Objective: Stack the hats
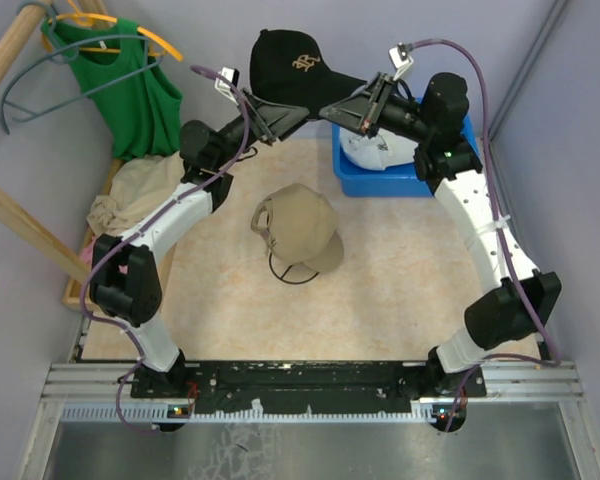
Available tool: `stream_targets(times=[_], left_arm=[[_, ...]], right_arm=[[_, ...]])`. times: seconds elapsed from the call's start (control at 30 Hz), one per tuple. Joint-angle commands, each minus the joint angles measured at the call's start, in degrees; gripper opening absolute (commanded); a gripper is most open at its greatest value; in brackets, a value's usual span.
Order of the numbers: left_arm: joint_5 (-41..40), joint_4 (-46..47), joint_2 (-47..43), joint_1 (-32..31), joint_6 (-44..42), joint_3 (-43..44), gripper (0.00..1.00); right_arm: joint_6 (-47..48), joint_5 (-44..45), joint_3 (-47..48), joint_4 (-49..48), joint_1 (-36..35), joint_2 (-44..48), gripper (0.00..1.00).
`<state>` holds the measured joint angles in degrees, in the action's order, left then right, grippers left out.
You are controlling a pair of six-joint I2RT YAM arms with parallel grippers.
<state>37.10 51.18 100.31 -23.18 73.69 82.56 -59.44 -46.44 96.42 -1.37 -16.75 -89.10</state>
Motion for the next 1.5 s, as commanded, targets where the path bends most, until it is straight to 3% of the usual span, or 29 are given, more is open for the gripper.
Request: stream_targets(times=[0.0,0.1,0.17,0.33,0.4,0.43,0.47,0.53,0.57,0.67,0.9,1.47], left_arm=[[-2.9,-0.4,2.1,-0.1,-0.2,2.3,0.73],[-3.3,0.3,2.9,-0.1,0.7,2.8,0.68],[-3.4,0.9,3.3,-0.1,1.5,3.1,0.56],[-2.9,3.4,4.1,0.0,3.1,3.3,0.02],[-2.7,3.9,4.1,-0.1,3.0,3.2,0.0],[-2.7,5.1,4.1,0.0,2.9,2.9,0.0],[-2.8,6.6,4.0,0.3,2.8,2.7,0.0],[-2.2,10.4,4.3,1.0,2.2,2.7,0.0],[-1.5,11.2,4.5,1.4,1.6,3.1,0.0],[0.6,16.3,5.2,3.2,0.9,3.6,0.0],[3.4,23.6,6.6,4.6,5.3,4.2,0.0],[5.2,23.3,5.0,3.1,6.2,2.1,0.0]], right_arm=[[3.5,-2.8,-2.7,0.8,-2.2,6.6,0.0],[4.7,-2.7,-5.1,1.6,-2.5,8.1,0.0],[5.7,-2.5,-6.0,2.7,-2.7,8.7,0.0],[7.0,-1.9,-6.5,4.0,-2.8,9.0,0.0],[7.4,-1.4,-6.5,4.5,-2.8,8.9,0.01],[7.3,-1.2,-6.8,4.3,-2.8,8.9,0.08],[6.9,-1.1,-7.0,4.2,-2.8,8.9,0.21],[3.8,-1.6,-8.8,1.6,-2.3,9.4,0.36],[0.3,-2.1,-10.6,-1.6,-1.5,9.8,0.45],[-12.3,-3.7,-18.0,-16.3,2.2,11.6,0.53],[-23.3,-4.4,-24.5,-29.6,8.0,12.9,0.57],[-19.5,-3.9,-11.0,-26.9,7.6,1.8,0.57]])
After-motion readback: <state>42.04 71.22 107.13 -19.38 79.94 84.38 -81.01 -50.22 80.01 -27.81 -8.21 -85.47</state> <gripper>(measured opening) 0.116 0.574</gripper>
